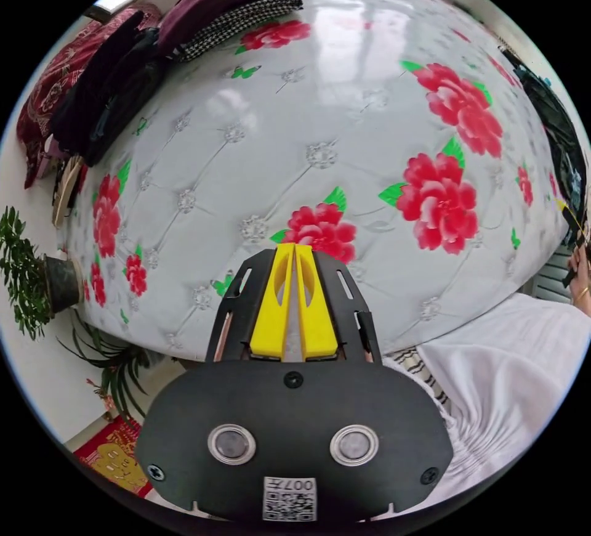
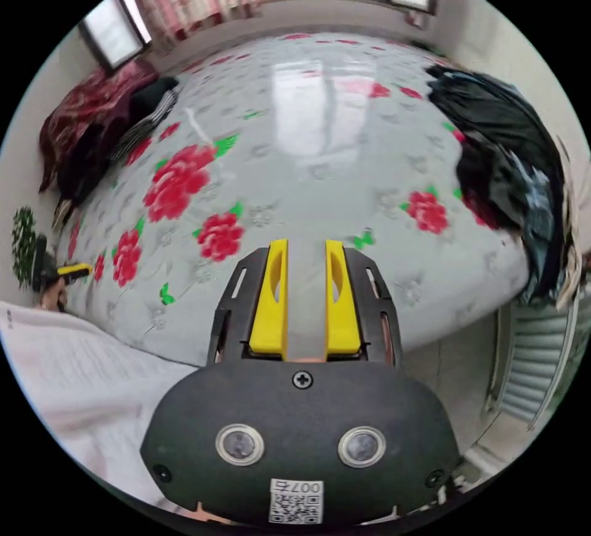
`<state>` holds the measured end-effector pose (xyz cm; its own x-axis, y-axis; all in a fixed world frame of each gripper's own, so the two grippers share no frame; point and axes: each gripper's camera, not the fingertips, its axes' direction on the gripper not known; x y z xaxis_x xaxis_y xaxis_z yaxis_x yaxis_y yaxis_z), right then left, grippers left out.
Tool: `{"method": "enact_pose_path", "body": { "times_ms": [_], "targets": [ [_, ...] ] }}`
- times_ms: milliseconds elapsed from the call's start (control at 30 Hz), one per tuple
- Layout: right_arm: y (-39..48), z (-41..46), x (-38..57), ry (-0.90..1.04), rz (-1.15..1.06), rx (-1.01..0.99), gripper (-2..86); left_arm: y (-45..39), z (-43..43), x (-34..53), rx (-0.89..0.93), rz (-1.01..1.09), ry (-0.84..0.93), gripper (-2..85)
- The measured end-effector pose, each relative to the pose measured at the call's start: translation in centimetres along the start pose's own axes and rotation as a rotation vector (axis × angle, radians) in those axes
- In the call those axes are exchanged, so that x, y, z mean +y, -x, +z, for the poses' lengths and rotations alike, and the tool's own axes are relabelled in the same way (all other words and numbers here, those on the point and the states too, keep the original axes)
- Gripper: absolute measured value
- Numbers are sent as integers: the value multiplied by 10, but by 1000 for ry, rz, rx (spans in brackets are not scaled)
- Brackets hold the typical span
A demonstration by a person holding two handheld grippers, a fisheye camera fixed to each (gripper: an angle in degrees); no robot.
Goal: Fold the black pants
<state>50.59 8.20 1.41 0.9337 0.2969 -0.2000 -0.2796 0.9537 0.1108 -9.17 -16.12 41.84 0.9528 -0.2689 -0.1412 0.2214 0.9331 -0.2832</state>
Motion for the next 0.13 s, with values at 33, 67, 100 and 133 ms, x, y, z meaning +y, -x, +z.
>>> {"method": "enact_pose_path", "body": {
  "times_ms": [33, 67, 100, 133],
  "targets": [
    [-62, -24, 2, -67, 142, 47, 65, -8, 3, 0, -10, 6, 3, -10],
    [-93, -37, 4, -103, 208, 72, 66, -27, 9, -2, -42, 27, 18, -10],
    [-153, -64, 8, -171, 339, 125, 69, -47, 15, -3, -77, 62, 44, -10],
    [-208, -90, 13, -241, 450, 179, 73, -57, 18, -4, -95, 80, 56, -10]
  ]
}}
